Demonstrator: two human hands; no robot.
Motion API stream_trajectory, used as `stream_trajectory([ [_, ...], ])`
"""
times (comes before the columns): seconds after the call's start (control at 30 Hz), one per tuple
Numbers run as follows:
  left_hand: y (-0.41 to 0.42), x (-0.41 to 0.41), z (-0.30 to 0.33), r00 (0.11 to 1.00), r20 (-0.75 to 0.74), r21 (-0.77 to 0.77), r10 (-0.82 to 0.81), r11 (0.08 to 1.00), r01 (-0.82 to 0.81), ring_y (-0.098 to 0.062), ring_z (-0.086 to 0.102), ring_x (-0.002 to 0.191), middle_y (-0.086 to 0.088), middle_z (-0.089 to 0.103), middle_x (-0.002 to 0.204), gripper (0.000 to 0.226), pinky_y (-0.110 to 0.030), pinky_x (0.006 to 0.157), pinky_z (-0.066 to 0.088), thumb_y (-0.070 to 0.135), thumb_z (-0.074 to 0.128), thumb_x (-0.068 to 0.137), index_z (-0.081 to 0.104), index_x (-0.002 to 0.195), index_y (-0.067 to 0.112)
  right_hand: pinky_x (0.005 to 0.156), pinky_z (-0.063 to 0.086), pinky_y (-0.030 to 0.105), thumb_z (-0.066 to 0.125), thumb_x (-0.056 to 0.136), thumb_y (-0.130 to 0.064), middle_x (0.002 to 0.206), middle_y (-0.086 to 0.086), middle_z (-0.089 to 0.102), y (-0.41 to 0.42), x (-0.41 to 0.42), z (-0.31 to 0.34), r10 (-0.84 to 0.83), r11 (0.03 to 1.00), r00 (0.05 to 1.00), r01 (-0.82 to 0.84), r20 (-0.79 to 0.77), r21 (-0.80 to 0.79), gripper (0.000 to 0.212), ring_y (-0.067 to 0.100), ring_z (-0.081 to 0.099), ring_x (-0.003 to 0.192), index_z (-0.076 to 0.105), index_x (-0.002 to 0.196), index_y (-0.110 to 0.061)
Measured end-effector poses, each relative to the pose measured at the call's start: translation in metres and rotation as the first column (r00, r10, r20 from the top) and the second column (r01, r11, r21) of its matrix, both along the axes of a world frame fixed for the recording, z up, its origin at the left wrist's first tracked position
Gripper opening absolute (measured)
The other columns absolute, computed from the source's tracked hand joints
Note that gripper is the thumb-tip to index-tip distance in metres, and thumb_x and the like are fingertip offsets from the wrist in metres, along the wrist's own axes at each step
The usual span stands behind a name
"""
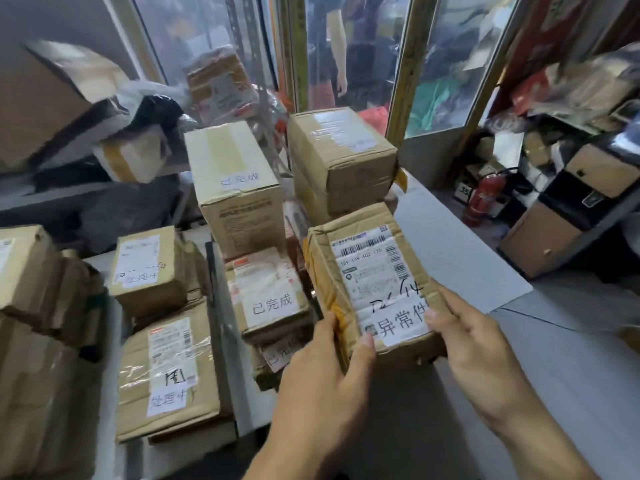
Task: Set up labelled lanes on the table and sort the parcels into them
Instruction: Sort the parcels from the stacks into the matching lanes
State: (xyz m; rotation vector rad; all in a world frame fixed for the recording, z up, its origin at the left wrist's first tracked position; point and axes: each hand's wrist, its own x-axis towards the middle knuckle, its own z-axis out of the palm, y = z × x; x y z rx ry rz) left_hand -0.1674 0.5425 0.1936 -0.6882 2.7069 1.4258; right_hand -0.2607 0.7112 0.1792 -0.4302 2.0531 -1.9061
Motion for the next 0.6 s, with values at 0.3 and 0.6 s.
stream_trajectory([
  [0.3,0.052,-0.082,-0.064,0.988,0.068,0.270,0.139,0.951,-0.153,0.005,0.062,0.100,0.026,0.064,0.103,0.045,-0.020,0.083,0.053,0.052,0.053,0.086,0.057,0.127,0.034,0.069,0.055,0.014,0.060,0.100,-0.029,0.106,-0.016,0.076,0.040,-0.081,-0.072,-0.117,0.986,0.984,0.100,0.131,0.131,0.020,0.003,0.072,0.097,0.070,0.117,-0.032],
  [0.6,0.048,-0.131,-0.109,0.929,0.237,0.404,0.285,0.840,-0.361,-0.019,0.064,0.106,-0.002,0.063,0.122,0.052,-0.043,0.096,0.054,0.034,0.057,0.091,0.045,0.139,0.016,0.069,0.056,0.018,0.052,0.102,-0.035,0.117,-0.007,0.071,0.018,-0.132,-0.130,-0.059,0.942,0.986,0.004,0.153,0.337,0.023,0.009,0.068,0.102,0.060,0.123,-0.035],
])
